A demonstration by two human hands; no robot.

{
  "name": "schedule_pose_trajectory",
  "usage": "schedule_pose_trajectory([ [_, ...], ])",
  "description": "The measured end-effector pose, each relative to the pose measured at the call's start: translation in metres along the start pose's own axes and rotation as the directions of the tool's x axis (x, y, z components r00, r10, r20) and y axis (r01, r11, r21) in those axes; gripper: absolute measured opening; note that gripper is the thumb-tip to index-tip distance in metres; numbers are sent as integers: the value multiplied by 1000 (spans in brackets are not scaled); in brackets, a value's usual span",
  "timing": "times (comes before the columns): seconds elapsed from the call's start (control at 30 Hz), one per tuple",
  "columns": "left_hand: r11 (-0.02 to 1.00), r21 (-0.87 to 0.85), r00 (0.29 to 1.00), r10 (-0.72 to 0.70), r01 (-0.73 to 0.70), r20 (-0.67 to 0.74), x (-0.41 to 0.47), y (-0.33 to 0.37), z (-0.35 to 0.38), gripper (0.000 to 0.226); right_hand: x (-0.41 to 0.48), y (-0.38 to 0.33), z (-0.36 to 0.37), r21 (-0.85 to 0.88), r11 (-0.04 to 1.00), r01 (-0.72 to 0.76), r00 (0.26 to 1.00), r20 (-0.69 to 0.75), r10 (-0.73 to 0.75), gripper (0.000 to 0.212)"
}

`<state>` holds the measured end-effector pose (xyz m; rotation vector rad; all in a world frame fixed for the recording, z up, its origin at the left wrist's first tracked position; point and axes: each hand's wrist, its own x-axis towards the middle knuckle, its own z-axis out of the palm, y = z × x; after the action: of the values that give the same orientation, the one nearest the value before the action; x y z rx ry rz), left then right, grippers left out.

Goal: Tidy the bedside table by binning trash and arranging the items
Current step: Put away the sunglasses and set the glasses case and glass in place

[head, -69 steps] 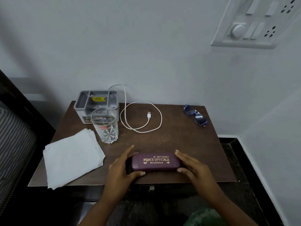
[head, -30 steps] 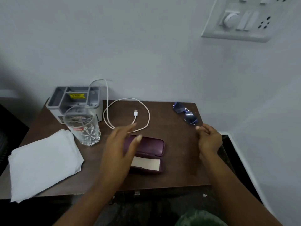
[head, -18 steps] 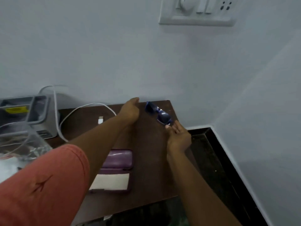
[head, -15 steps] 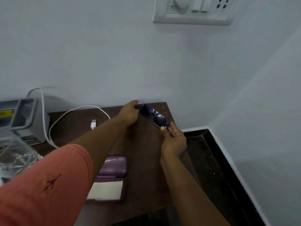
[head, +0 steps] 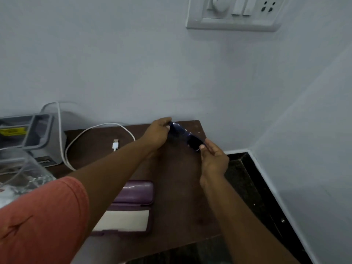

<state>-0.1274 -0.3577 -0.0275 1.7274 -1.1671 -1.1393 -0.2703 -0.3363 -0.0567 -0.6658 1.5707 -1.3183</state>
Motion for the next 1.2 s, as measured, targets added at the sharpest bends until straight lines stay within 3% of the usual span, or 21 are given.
schedule_pose_trajectory([
  [0.2, 991, -86, 993, 92, -99, -76, -63, 9, -41, 39, -31, -29, -17, -51, 993, 105, 981, 171, -95, 26],
  [0.4, 984, -138, 980, 88, -114, -177, -163, -18, -80, 40, -105, -31, -34, -106, 990, 90, 930, 366, -45, 21],
  [0.63, 998, -22, 948, 41, -51, -317, -222, -77, -106, 44, -155, 3, -32, -303, 947, 103, 872, 486, 61, 20],
  [0.77, 997, 74, 941, 11, 15, -339, -231, -98, -107, 43, -161, 17, -26, -420, 902, 97, 865, 484, 132, 17],
  [0.83, 992, 108, 935, -20, 62, -355, -234, -102, -106, 37, -162, 21, -25, -482, 864, 144, 868, 480, 123, 16],
  [1.0, 989, 147, 941, 53, -4, -334, -243, -113, -101, 36, -166, 20, -26, -603, 698, 387, 837, 547, 9, 16],
  [1.2, 973, 228, 934, 105, -26, -342, -243, -130, -95, 37, -173, 16, -26, -636, 482, 602, 752, 655, -74, 12],
])
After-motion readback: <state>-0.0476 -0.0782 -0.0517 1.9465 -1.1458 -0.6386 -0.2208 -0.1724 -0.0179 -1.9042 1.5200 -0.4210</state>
